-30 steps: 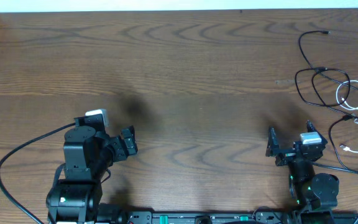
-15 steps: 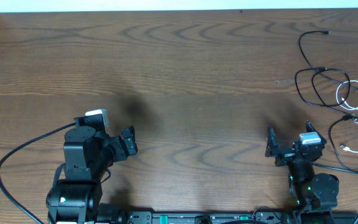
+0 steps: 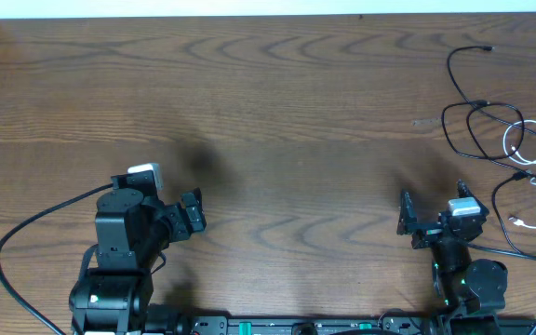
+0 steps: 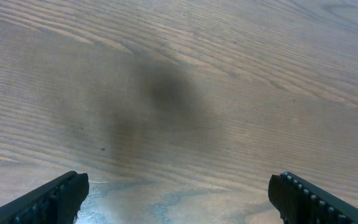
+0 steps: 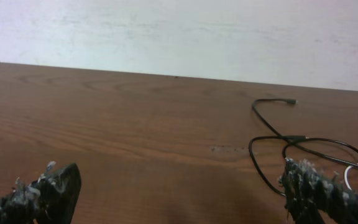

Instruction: Untangle cables

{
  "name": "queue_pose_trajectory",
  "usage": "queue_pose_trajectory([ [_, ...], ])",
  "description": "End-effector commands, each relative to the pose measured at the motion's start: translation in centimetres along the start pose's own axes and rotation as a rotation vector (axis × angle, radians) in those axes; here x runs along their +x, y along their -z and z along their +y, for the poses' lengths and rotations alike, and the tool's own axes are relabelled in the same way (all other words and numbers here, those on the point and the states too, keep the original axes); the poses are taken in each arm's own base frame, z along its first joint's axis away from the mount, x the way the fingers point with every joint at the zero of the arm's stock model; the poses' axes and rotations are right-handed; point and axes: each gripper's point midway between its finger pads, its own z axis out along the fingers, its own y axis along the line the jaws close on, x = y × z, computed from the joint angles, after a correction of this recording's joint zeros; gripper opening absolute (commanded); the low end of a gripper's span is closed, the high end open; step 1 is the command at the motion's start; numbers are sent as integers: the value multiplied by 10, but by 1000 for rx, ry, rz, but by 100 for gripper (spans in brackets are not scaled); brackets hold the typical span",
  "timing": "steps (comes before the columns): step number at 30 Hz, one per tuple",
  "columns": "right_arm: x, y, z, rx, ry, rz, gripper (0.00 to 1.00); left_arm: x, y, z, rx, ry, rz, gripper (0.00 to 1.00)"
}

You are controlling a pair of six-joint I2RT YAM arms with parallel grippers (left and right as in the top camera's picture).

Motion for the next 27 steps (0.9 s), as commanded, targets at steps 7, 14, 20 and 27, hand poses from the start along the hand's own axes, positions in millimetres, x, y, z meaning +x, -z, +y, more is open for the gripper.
queue_pose_trajectory([
  [7,0,0,0,-4,7,-3,99,3,-1,1,-1,0,9,98],
  [14,0,0,0,-4,7,-4,99,6,-6,2,11,-47,-33,98],
  [20,0,0,0,-4,7,-3,99,6,-17,1,55,-61,-171,98],
  [27,0,0,0,-4,7,-3,99,0,-25,0,118,-81,-402,98],
])
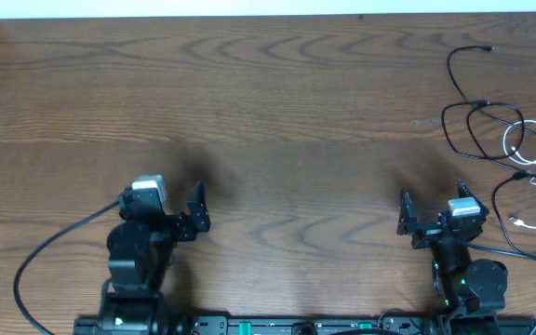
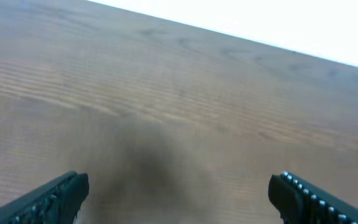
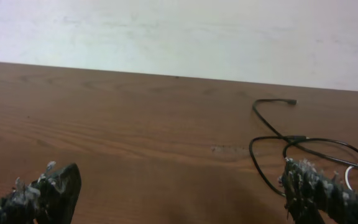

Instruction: Untangle cables

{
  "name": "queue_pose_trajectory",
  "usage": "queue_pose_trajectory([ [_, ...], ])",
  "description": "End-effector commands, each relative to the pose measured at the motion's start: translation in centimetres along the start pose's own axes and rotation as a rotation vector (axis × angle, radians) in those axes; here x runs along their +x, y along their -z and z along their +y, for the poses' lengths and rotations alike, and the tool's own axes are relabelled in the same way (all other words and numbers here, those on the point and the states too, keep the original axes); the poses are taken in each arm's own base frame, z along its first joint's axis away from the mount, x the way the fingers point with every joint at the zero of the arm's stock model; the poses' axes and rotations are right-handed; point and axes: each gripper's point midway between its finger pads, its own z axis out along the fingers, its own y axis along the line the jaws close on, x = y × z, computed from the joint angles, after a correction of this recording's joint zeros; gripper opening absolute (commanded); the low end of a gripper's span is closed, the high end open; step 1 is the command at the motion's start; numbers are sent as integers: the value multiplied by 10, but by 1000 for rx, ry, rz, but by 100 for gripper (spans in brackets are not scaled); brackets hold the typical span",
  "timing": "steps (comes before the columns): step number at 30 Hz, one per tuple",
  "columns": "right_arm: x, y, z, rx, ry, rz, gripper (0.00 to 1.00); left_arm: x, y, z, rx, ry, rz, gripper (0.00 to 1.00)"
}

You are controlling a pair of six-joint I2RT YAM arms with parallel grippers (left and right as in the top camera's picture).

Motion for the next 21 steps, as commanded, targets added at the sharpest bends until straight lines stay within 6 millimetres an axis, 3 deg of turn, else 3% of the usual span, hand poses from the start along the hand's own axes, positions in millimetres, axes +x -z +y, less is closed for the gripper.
queue_pose_trajectory([
  [1,0,0,0,-2,7,-3,99,3,-1,-1,34,-25,-86,98],
  [10,0,0,0,-2,7,-3,99,2,-2,-1,83,-60,-304,98],
  [17,0,0,0,-2,7,-3,99,-13,13,-21,126,-370,-411,98],
  [21,0,0,0,-2,7,-3,99,1,7,-16,117,-381,-348,98],
])
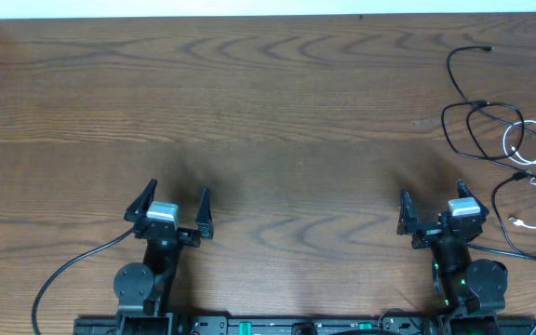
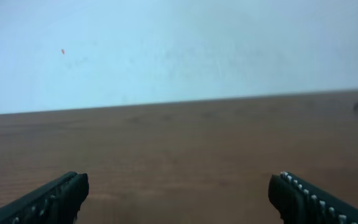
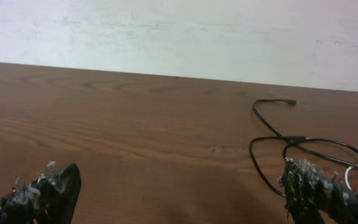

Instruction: Untangle cables

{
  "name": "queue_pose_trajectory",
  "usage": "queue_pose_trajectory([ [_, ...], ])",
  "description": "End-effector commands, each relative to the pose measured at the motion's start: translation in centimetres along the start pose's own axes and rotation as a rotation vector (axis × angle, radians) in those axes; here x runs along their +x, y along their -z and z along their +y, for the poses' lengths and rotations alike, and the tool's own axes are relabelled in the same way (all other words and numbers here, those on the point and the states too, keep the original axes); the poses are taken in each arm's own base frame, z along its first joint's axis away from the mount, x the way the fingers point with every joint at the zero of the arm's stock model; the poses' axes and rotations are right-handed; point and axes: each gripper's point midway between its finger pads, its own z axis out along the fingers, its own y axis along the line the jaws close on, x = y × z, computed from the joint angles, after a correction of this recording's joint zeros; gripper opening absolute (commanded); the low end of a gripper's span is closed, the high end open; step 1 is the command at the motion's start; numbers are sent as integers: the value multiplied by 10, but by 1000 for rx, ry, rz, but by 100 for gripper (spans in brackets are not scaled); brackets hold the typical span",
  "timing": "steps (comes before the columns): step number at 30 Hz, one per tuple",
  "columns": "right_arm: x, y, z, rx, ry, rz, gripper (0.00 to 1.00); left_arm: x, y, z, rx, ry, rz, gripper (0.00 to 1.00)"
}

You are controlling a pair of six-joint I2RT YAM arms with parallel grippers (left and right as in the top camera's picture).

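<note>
A tangle of cables lies at the table's far right: a thin black cable (image 1: pixel 473 119) in loops, crossed by a white cable (image 1: pixel 529 149). The black cable (image 3: pixel 278 140) also shows in the right wrist view, ahead and to the right of the fingers. My right gripper (image 1: pixel 433 207) rests open near the front edge, to the left of the tangle, holding nothing. My left gripper (image 1: pixel 175 203) stands open at the front left, far from the cables, its fingers (image 2: pixel 48 199) wide apart and empty.
The wooden table (image 1: pixel 277 112) runs back to a white wall (image 3: pixel 179 37). Each arm's own black supply cable (image 1: pixel 73 270) trails along the front edge. A wooden side edge shows at the far left corner.
My left arm has folded back toward the front edge and its gripper now points level at the wall, still open. The right arm and the cables have not moved.
At first my left gripper was tilted down over the bare table at the front left. Then it had drawn back and lifted its view toward the far edge. Now it sits squared up at the front edge. The right gripper stayed open and still throughout.
</note>
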Motion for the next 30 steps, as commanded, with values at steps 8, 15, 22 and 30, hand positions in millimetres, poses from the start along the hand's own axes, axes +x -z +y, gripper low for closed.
queue_pose_trajectory([
  [8,0,0,0,-2,7,-2,99,33,3,-5,31,-75,129,98],
  [15,0,0,0,-2,7,-2,99,33,3,-5,31,-75,129,98],
  [22,0,0,0,-2,7,-2,99,33,2,-5,31,-74,132,98],
  [30,0,0,0,-2,7,-2,99,33,2,-5,31,-74,132,98],
])
